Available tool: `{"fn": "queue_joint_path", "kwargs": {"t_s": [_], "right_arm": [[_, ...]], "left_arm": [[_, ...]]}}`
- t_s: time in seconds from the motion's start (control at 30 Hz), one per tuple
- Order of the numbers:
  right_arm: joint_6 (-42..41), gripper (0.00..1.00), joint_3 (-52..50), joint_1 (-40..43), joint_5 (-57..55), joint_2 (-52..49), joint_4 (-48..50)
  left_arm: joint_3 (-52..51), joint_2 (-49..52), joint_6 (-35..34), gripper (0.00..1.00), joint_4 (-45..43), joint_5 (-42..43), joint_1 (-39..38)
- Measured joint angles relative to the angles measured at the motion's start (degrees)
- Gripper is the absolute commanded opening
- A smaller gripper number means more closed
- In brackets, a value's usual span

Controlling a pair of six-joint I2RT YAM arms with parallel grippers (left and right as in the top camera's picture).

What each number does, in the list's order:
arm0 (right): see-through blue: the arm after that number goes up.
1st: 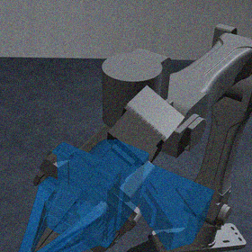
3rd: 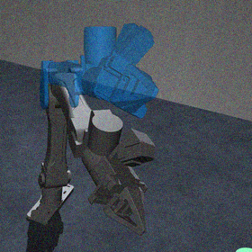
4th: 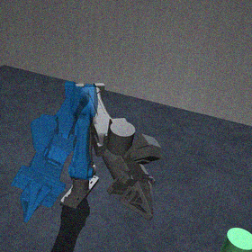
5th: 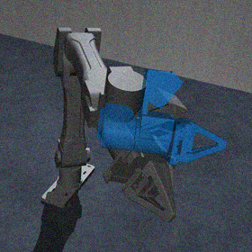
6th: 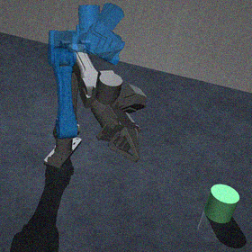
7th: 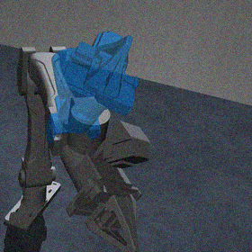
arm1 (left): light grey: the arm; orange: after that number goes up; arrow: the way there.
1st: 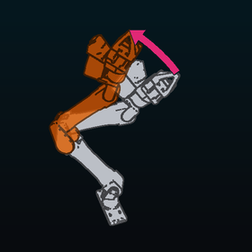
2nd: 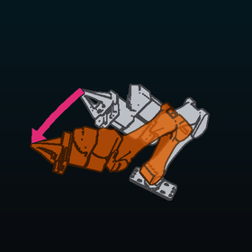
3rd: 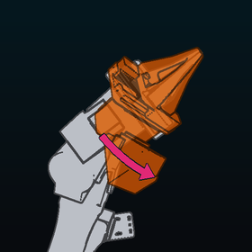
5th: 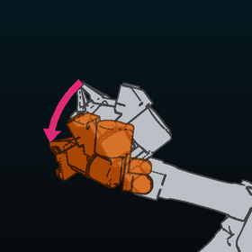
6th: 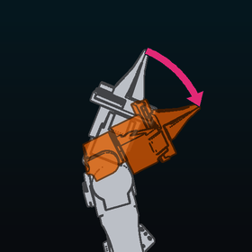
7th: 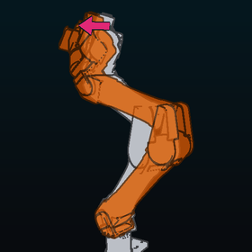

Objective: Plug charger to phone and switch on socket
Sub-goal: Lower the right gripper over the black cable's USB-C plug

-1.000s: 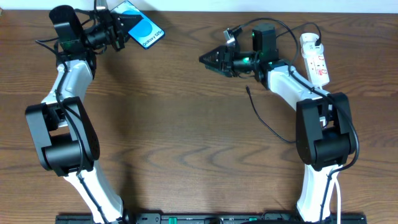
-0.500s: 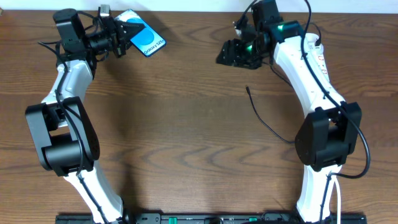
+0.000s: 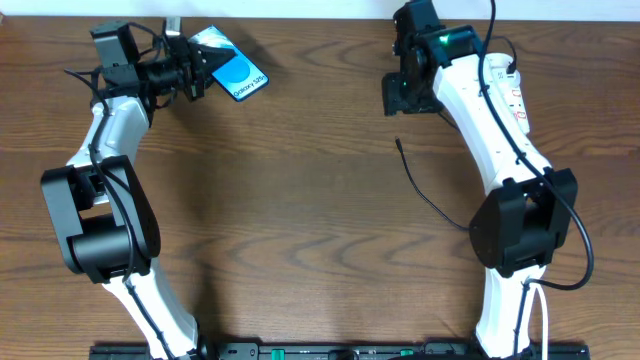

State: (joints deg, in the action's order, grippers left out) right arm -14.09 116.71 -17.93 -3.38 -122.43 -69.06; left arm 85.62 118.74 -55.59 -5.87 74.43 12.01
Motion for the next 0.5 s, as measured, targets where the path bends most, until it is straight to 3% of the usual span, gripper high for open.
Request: {"fn": "queue_joint_path", "kwargs": {"t_s": [0.5], "right_arm": [[-2.91, 0.59, -4.0, -1.81, -7.74, 0.0, 0.61]], "left_arm": [[0.0, 0.0, 6.03, 0.07, 6.51, -2.23, -0.52]]}}
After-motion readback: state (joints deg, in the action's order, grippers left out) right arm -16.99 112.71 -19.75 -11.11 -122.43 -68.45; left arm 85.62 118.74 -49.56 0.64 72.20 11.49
